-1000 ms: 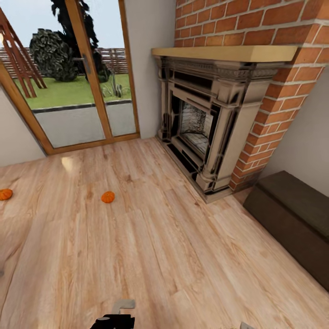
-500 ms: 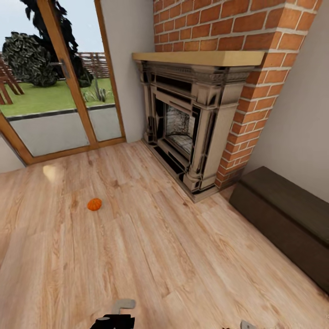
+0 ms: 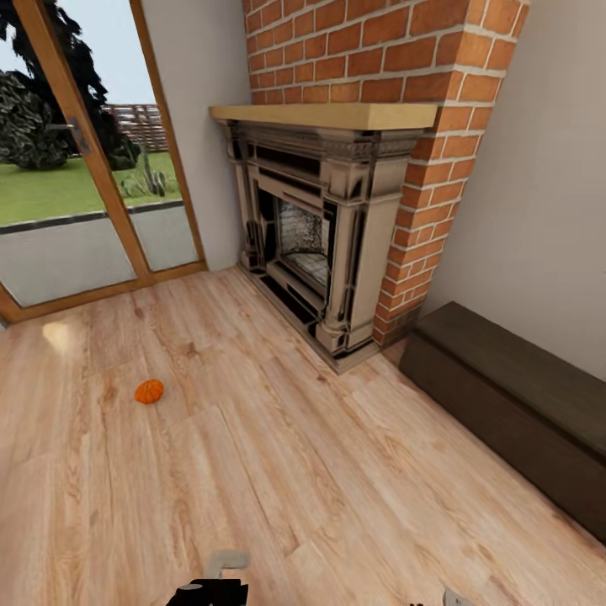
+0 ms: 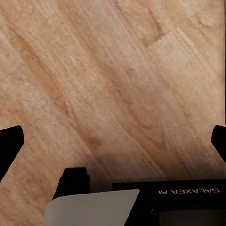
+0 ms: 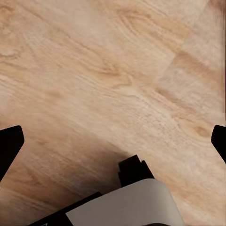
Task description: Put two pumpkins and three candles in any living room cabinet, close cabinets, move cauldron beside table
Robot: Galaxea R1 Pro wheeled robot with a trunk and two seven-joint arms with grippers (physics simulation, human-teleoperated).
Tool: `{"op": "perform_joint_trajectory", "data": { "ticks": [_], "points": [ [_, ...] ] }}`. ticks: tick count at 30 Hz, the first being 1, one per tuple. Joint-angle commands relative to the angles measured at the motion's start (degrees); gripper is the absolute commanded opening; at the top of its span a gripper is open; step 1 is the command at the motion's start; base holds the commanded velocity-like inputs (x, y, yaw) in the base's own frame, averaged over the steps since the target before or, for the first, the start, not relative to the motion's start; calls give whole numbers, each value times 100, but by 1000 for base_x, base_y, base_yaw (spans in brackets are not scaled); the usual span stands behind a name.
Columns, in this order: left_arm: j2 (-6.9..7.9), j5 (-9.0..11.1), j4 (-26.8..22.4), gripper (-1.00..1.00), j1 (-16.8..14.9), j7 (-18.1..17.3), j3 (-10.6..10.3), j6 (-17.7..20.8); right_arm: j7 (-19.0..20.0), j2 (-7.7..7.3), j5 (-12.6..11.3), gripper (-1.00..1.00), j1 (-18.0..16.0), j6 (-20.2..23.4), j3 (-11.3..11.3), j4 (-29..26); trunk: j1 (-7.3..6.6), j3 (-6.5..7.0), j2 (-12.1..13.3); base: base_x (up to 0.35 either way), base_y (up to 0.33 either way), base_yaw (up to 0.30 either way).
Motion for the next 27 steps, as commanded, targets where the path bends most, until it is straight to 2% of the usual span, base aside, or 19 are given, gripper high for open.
{"op": "perform_joint_trajectory", "data": {
  "ticks": [1, 6, 9, 15, 23, 27],
  "points": [
    [4, 59, -14, 100, 0, 43, -49, 29, -26, -3, -64, 100, -1, -22, 47, 0, 0, 2, -2, 6, 7, -186],
    [4, 59, -14, 100, 0, 43, -49, 2, -21, -3, -68, 100, -3, -23, 48, 0, 0, 16, -2, 104, 102, -72],
    [4, 59, -9, 100, 0, 37, -49, -266, -20, -8, -72, 100, -3, -23, 46, -1, 0, 17, -2, 237, 191, -10],
    [4, 52, -6, 100, 0, 35, -57, -386, -20, -11, -78, 100, -2, -15, 42, 0, 0, 17, -2, 240, 144, -1],
    [4, 51, -6, 100, 0, 18, -58, -401, -12, -12, -82, 100, -3, -10, 33, 1, 0, 17, -2, 21, 9, -63],
    [4, 51, -6, 100, 0, 17, -56, -401, -12, -12, -82, 100, -3, -6, 33, 1, 0, 17, -2, 1, 0, -200]
  ]
}}
